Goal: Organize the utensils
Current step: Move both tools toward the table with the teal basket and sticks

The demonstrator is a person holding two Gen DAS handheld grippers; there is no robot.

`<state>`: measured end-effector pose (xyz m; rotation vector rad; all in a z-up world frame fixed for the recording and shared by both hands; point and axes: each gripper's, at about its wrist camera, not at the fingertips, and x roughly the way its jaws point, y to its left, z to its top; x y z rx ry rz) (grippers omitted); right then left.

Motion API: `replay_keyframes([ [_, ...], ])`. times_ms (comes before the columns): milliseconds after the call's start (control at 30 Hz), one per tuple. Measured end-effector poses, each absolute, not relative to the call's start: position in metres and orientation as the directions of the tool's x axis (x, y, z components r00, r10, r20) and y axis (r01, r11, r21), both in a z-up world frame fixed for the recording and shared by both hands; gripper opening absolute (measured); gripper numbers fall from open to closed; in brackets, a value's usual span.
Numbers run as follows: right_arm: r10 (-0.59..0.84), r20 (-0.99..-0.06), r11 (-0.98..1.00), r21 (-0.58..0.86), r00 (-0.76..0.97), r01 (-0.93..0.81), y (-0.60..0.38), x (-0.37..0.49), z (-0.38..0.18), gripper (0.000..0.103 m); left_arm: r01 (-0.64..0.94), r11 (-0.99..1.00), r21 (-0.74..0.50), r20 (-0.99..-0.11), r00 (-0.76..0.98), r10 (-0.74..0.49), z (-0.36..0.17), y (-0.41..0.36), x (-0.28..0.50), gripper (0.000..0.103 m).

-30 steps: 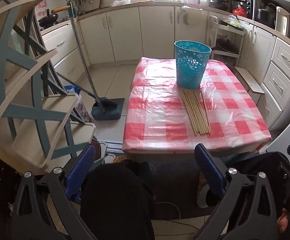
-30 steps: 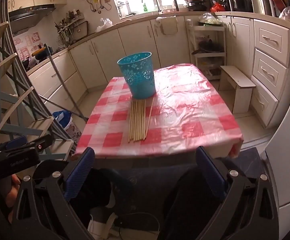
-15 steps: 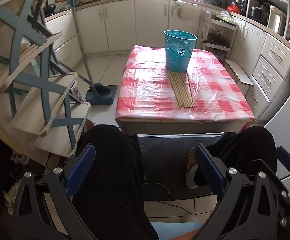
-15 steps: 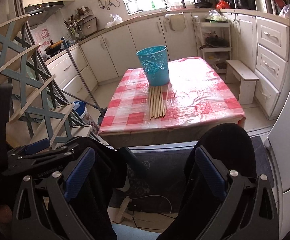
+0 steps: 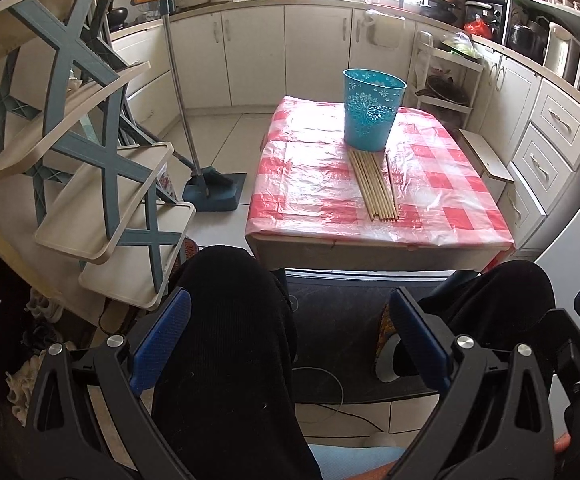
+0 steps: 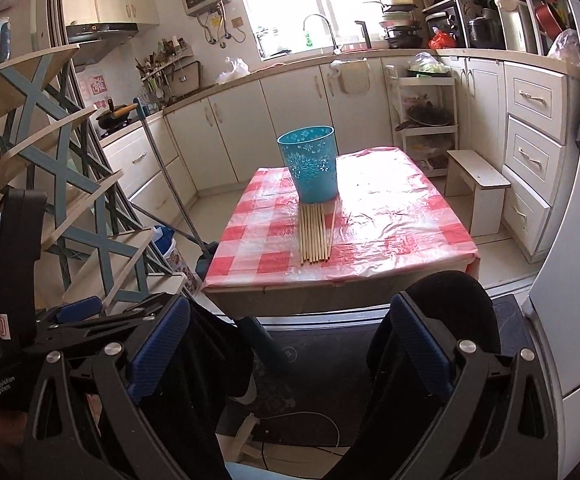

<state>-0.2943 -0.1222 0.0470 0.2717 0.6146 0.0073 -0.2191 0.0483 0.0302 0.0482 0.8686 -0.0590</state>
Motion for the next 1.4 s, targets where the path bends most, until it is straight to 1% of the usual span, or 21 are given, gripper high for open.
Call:
replay_keyframes([
  [1400,0.093,-0.585,0.964,0.255,0.806,0.074,-0.1191,-0.2980,0.0393,0.096,0.032,0.999,0.030,-0.743,0.669,0.001,0.0319,0.0553,-0.2234,0.095],
])
